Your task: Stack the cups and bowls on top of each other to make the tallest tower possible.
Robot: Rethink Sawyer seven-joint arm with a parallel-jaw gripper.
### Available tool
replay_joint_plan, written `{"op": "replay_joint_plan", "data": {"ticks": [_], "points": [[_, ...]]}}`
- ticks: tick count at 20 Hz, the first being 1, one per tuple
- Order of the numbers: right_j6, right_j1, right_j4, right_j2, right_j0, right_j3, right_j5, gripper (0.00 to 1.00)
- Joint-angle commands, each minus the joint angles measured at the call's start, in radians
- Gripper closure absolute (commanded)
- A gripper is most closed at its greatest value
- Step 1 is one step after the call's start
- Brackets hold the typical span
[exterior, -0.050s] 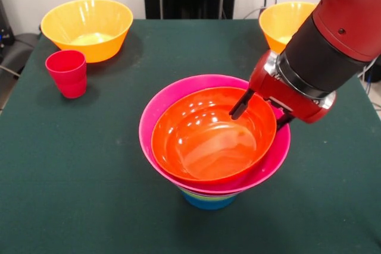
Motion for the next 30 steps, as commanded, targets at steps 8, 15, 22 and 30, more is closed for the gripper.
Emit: {"op": "replay_joint_plan", "data": {"ticks": [8, 15, 22, 30], "points": [[0.180, -0.046, 0.027, 0.127, 0.022, 0.155, -0.065, 0.00], [0.154, -0.065, 0.042, 0.151, 0.021, 0.188, -0.084, 0.00], [0.140, -0.066, 0.061, 0.166, 0.014, 0.187, -0.090, 0.00], [0.127, -0.080, 0.069, 0.196, 0.004, 0.210, -0.122, 0.00]]}}
